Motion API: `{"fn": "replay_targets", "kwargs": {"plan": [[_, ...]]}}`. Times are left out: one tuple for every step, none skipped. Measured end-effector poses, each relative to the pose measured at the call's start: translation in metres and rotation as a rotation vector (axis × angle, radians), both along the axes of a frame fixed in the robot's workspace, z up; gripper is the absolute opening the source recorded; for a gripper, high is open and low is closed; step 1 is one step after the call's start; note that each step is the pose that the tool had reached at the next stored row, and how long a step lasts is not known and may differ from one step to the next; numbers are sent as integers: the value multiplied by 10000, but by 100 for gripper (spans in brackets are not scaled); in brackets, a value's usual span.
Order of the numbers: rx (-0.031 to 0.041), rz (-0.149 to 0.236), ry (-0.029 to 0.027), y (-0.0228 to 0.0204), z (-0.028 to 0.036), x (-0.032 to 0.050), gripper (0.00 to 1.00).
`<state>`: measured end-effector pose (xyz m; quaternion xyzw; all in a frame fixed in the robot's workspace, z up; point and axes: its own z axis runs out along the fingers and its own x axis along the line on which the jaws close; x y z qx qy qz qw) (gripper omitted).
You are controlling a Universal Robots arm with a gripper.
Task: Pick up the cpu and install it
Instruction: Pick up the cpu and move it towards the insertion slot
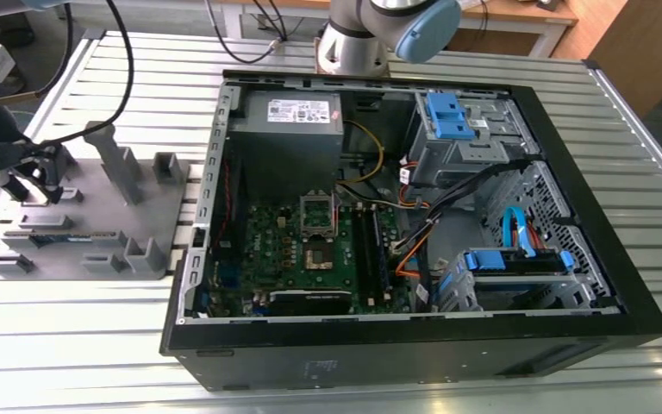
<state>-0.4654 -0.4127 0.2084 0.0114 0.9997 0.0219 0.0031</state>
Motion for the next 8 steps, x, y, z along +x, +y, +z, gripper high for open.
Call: {"fn": "replay_targets", "kwargs": {"plan": [[0, 0, 0, 0, 1, 0, 47], [1, 0, -2, 0, 2, 0, 47], [1, 0, -2, 0, 2, 0, 47], [1, 0, -1, 0, 2, 0, 47], [1, 0, -1, 0, 3, 0, 47], [1, 0, -1, 0, 5, 0, 47], [0, 0, 0, 0, 8, 0, 47], [0, 0, 0, 0, 11, 0, 47]]}}
